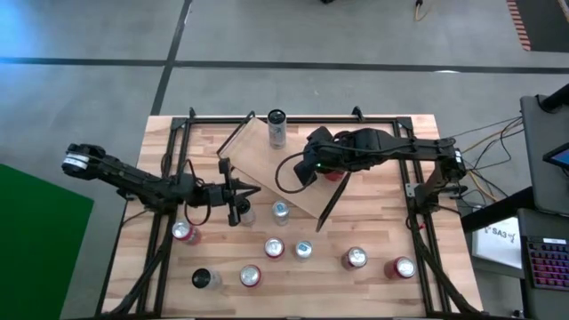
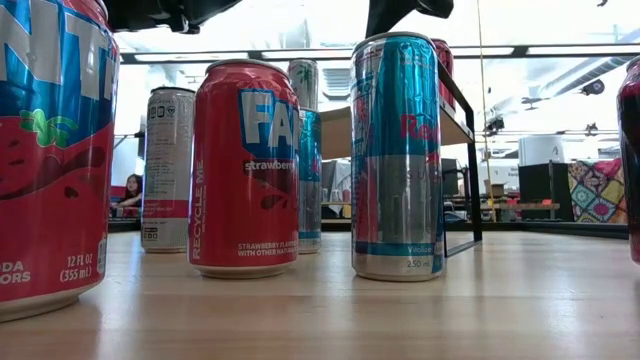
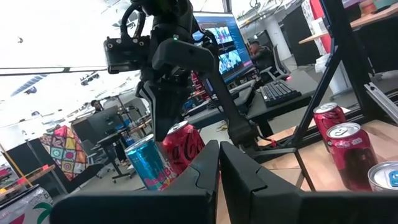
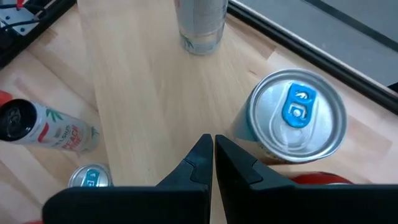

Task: Place canned beverage on shelf
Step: Adjust the silver/blue soda can on the shelf

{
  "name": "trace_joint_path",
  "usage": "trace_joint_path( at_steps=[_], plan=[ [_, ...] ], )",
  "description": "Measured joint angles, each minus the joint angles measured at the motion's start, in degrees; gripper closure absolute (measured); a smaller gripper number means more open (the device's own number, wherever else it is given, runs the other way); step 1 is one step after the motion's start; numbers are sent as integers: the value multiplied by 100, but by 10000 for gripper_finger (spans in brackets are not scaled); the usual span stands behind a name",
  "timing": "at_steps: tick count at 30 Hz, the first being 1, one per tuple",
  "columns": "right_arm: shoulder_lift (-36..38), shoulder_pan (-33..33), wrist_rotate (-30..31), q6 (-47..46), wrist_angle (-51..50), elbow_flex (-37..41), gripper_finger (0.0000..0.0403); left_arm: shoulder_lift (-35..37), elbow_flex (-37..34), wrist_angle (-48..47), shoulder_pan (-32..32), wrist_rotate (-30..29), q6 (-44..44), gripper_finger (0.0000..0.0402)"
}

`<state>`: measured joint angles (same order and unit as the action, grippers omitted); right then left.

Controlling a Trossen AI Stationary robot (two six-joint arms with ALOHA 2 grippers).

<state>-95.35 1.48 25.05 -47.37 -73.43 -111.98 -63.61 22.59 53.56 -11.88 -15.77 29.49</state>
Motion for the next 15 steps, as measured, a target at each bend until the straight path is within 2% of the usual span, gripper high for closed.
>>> trace_joint_path(
  at_steps=[15],
  plan=[
    [-2,-39,370,79,24,2,394,2,0,-4,0,-5,-21,402]
  ],
)
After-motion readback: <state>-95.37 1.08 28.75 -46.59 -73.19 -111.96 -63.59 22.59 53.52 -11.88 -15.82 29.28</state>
